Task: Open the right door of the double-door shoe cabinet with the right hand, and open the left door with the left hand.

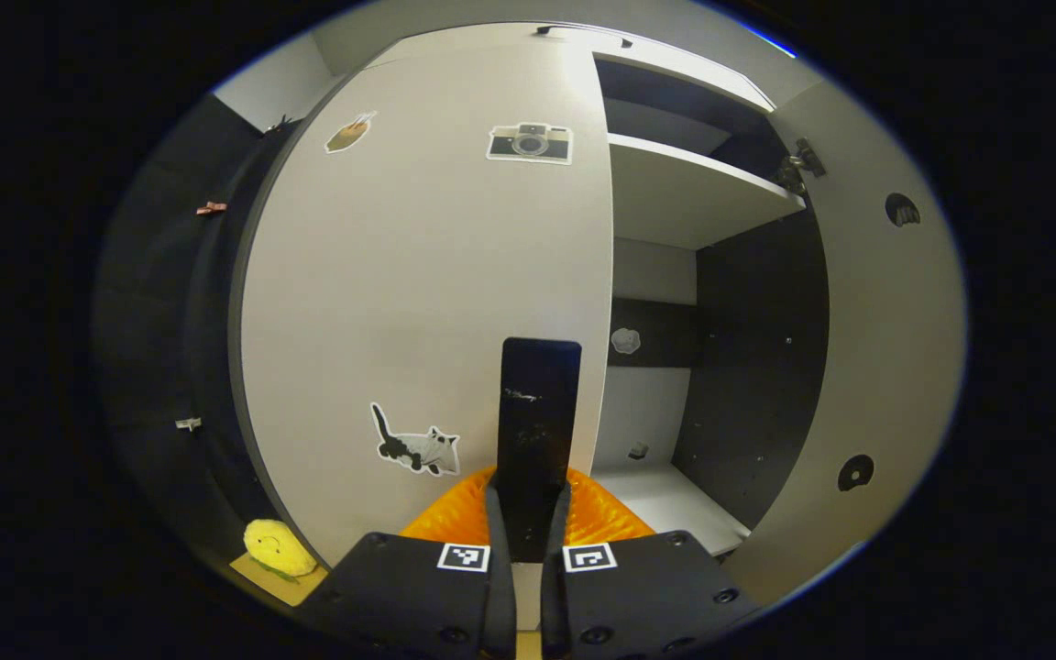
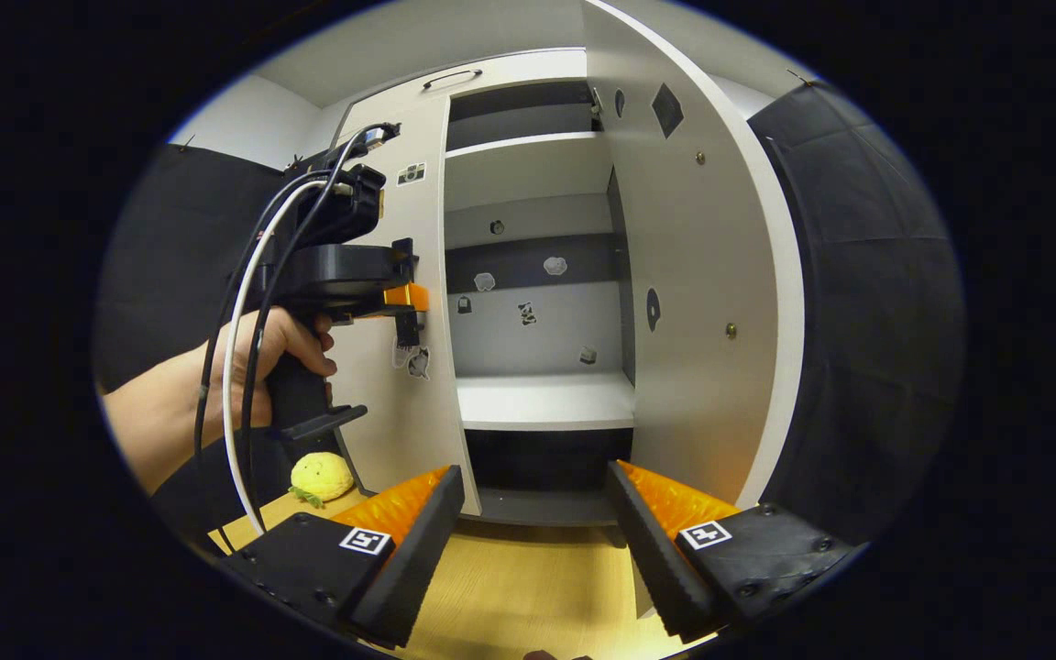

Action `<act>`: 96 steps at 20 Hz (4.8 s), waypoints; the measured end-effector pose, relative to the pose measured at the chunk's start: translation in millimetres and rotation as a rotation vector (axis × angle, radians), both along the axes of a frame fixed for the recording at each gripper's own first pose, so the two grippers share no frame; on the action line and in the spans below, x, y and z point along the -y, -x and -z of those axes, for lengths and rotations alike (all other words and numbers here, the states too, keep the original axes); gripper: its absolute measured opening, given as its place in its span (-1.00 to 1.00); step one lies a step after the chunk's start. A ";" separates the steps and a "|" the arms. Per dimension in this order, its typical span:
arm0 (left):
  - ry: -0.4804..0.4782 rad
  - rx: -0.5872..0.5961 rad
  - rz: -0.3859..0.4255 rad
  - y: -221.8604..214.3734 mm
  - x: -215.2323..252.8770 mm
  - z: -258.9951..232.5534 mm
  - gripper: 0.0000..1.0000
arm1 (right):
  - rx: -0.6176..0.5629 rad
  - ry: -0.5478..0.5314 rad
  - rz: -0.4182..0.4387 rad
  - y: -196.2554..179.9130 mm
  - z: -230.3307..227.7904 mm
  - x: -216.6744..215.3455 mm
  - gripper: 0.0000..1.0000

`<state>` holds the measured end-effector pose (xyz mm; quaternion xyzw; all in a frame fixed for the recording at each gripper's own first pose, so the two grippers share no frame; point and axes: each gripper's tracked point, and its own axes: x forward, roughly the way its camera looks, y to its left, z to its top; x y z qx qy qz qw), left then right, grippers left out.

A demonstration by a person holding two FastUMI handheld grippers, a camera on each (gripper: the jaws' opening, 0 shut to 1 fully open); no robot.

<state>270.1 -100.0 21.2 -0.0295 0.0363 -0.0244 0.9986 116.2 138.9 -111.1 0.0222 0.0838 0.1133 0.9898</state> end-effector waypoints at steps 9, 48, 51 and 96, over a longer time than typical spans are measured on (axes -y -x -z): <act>0.034 0.035 0.080 7.5 -7.6 0.6 -0.71 | -0.022 0.033 0.049 31.1 6.7 -15.7 0.97; 0.046 -0.009 -0.065 70.1 -193.7 3.6 -0.91 | -0.023 0.072 0.223 77.1 -1.5 -17.3 0.97; 0.065 -0.015 -0.082 76.7 -193.2 7.7 -0.90 | -0.019 0.090 0.215 74.3 -5.6 -21.6 0.97; -0.092 -0.011 -0.160 264.4 -6.5 23.6 0.90 | 0.002 -0.030 0.152 151.5 -52.7 105.7 0.97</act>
